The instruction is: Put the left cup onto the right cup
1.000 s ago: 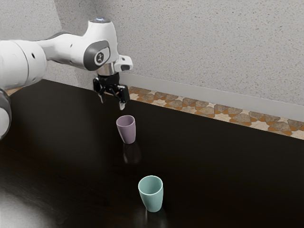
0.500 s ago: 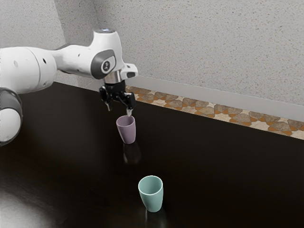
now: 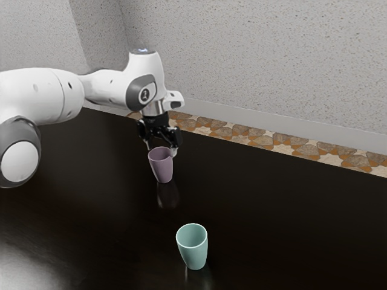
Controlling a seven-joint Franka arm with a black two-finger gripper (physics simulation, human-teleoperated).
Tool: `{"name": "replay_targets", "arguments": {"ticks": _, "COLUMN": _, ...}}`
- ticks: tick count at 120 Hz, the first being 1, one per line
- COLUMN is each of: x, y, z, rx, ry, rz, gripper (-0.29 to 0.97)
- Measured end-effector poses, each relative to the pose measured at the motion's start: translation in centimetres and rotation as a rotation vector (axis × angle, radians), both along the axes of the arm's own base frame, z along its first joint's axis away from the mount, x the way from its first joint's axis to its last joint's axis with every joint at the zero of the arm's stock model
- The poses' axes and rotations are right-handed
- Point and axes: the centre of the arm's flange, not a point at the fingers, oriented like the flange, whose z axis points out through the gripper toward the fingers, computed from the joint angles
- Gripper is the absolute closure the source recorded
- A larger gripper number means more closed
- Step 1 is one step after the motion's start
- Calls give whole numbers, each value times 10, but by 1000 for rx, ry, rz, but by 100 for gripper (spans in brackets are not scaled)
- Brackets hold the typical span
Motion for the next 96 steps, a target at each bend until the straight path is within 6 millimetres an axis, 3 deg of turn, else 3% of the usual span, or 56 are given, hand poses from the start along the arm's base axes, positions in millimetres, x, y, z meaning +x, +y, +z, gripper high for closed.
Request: {"name": "replay_targets", "arguments": {"ticks": 96, "x": 7, "y": -7, "z": -33, "rx": -7, "ry": -4, "rz": 18, "gripper": 0}}
